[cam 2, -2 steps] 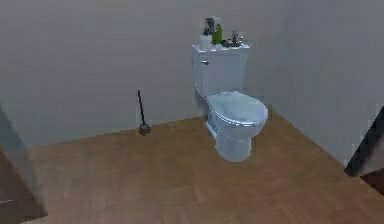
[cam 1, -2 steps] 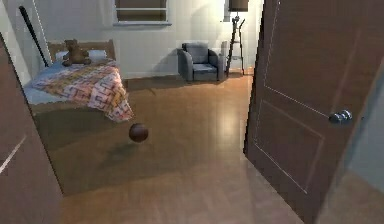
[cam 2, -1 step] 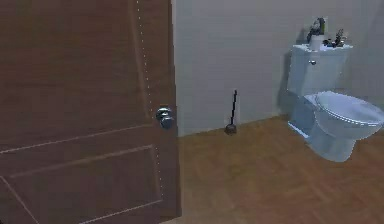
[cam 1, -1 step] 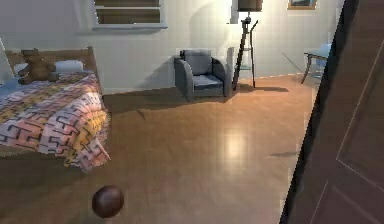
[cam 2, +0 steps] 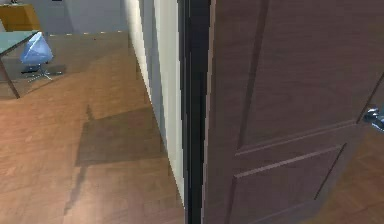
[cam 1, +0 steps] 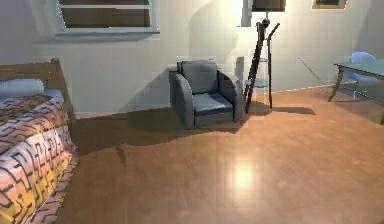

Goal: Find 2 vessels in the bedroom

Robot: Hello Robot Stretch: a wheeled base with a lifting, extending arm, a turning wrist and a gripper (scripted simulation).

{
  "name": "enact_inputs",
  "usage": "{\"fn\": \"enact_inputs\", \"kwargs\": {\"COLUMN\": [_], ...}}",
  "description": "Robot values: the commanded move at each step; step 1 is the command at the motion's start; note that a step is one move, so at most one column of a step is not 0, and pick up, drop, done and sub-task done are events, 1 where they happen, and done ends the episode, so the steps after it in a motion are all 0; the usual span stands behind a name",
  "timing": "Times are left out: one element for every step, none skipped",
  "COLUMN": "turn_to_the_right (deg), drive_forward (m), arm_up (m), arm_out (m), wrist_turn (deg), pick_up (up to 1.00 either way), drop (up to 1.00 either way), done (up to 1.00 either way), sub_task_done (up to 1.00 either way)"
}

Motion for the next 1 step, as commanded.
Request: {"fn": "enact_inputs", "kwargs": {"turn_to_the_right": [12.0], "drive_forward": [0.00], "arm_up": [0.00], "arm_out": [0.00], "wrist_turn": [0.0], "pick_up": [0.00], "drop": [0.00], "done": [0.00], "sub_task_done": [0.00]}}
